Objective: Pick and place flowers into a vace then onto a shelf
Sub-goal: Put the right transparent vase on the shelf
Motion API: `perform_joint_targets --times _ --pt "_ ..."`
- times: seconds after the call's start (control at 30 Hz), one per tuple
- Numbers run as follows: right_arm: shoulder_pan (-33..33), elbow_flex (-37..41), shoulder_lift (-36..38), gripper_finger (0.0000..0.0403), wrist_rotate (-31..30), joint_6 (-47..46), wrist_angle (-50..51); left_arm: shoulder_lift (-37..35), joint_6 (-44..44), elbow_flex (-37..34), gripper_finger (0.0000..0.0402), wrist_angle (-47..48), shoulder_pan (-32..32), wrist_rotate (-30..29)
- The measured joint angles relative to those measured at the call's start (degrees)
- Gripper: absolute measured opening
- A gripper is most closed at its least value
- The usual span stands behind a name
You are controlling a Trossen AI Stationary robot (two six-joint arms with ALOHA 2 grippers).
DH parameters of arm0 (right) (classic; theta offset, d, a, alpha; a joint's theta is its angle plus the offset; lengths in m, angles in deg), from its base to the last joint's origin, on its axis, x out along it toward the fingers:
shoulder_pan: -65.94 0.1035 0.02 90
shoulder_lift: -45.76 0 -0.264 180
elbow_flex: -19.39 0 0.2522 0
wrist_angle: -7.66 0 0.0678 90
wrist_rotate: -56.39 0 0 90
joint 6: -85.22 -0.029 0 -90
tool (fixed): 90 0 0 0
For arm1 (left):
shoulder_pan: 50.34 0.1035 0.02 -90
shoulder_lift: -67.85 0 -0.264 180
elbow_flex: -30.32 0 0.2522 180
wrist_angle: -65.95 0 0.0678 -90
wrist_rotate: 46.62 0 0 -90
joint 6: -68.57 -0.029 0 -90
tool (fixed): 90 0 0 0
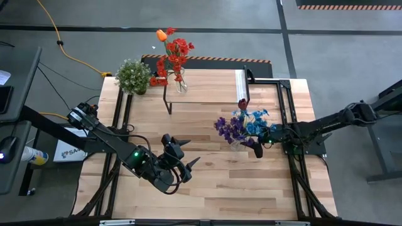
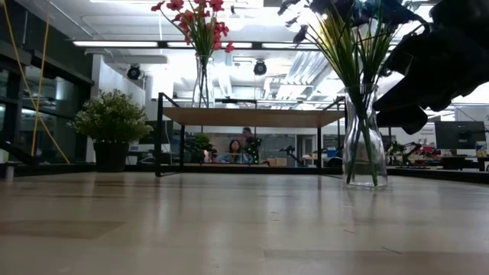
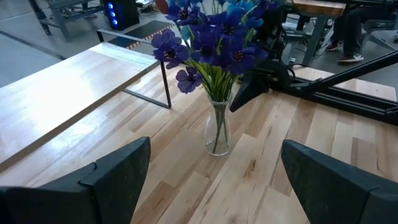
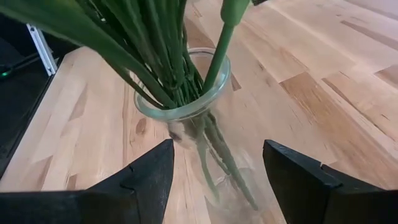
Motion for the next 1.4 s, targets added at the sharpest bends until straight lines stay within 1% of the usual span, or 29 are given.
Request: perform_joint_targets --times 0.17,0.47,0.6,0.73,0.83,0.97,1.1,1.2,1.4 --pt "-0.7 0.0 0.0 0.0236 2.6 1.0 0.0 0.0 0.0 0.0 0.0392 0.0 0.0 0.0" --pt "-0.8 0.0 -0.1 0.0236 2.9 3.0 -0.1 0.0 0.1 0.0 0.0392 0.0 0.0 0.0" --pt "-2.7 0.0 -0.1 0.0236 3.8 4.0 -1.1 0.0 0.2 0.0 0.0392 -0.1 0.0 0.0" --pt "-5.1 0.0 -0.2 0.0236 6.8 5.0 -2.4 0.0 0.3 0.0 0.0392 -0.3 0.0 0.0" --pt "-6.0 0.0 -1.5 0.0236 8.7 5.1 -2.6 0.0 0.4 0.0 0.0392 -0.3 0.0 -0.1" --pt "-6.3 0.0 -4.8 0.0236 10.0 5.1 -6.1 0.0 0.3 0.0 0.0392 -0.3 0.0 -0.1" --pt "-6.3 0.0 -8.3 0.0236 9.9 5.8 -10.3 0.0 0.3 0.0 0.0392 -0.3 0.0 -0.3" --pt "-6.3 0.0 -10.3 0.0236 9.9 5.8 -11.7 0.0 0.3 0.0 0.0392 -0.3 0.0 -0.3" --pt "-6.3 0.0 -11.3 0.0236 10.1 5.6 -13.1 0.0 0.2 0.0 0.0392 -0.3 0.0 -0.3"
